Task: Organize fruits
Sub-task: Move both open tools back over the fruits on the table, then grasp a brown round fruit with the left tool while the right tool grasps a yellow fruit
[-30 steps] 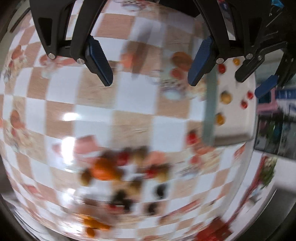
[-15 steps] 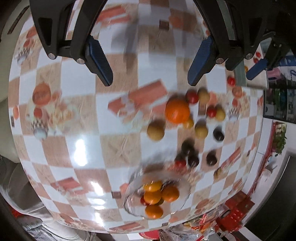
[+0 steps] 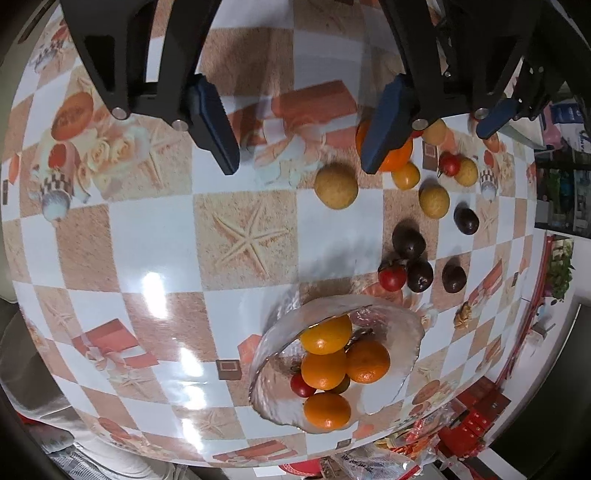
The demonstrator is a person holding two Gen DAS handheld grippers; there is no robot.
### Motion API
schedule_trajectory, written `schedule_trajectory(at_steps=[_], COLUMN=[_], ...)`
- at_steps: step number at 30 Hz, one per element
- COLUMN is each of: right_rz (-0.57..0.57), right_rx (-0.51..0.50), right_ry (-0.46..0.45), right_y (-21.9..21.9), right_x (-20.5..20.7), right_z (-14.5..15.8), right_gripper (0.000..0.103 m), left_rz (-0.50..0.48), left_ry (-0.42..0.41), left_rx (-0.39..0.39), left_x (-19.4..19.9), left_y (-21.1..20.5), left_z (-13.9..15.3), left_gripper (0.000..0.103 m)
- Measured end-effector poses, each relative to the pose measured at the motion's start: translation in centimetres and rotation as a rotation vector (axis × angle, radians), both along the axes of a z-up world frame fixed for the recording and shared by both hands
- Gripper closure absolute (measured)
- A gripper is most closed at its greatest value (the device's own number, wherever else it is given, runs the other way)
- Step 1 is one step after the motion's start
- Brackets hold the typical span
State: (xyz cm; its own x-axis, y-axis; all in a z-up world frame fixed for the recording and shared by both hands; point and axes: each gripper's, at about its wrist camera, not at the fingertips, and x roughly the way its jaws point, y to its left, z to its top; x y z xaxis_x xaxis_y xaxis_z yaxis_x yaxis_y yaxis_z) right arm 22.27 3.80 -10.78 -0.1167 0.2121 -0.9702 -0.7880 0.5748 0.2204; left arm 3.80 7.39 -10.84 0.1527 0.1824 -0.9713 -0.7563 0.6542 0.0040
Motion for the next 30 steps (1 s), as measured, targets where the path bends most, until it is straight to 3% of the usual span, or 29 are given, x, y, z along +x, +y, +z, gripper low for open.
schedule_trajectory(at_steps=[6, 8, 9, 10, 11, 12, 14, 18, 30], right_rz=[0.049, 0.08, 0.093, 0.107, 0.119, 0.127, 0.129, 0.112, 0.056], right_rx=[0.009, 0.01, 0.009, 0.009, 0.009, 0.007, 0.013, 0.022, 0.048], right_ry=[0.004, -0.016, -0.025, -0.029, -0.032, -0.039, -0.036, -0.025, 0.008], right_y=[1.2, 1.7, 1.8, 2.1, 2.3, 2.4, 2.3, 1.7, -1.6], right_x=[-0.6, -1.1, -1.3, -1.5, -1.8, -1.9, -2.0, -1.7, -1.0], right_z=[-0.8, -0.8, -0.8, -0.8, -0.8, -0.8, -0.7, -0.6, 0.8], right_gripper=[0.043, 0.05, 0.058, 0.07, 0.074, 0.074, 0.074, 0.074, 0.074], left_rz=[0.002, 0.007, 0.009, 0.009, 0.009, 0.011, 0.006, -0.001, 0.009], left_ry=[0.002, 0.001, 0.001, 0.001, 0.004, -0.003, -0.01, -0.018, -0.072], left_rx=[-0.005, -0.006, -0.004, -0.005, -0.011, -0.011, -0.014, -0.015, -0.053], left_x=[0.8, 0.9, 1.0, 1.1, 1.2, 1.3, 1.5, 1.8, -0.3], left_y=[0.4, 0.5, 0.5, 0.6, 0.7, 0.6, 0.6, 0.7, 0.8], left_z=[-0.8, -1.0, -1.0, -1.1, -1.2, -1.2, -1.1, -1.0, 0.2], left_gripper=[0.035, 0.036, 0.038, 0.047, 0.053, 0.053, 0.066, 0.077, 0.077])
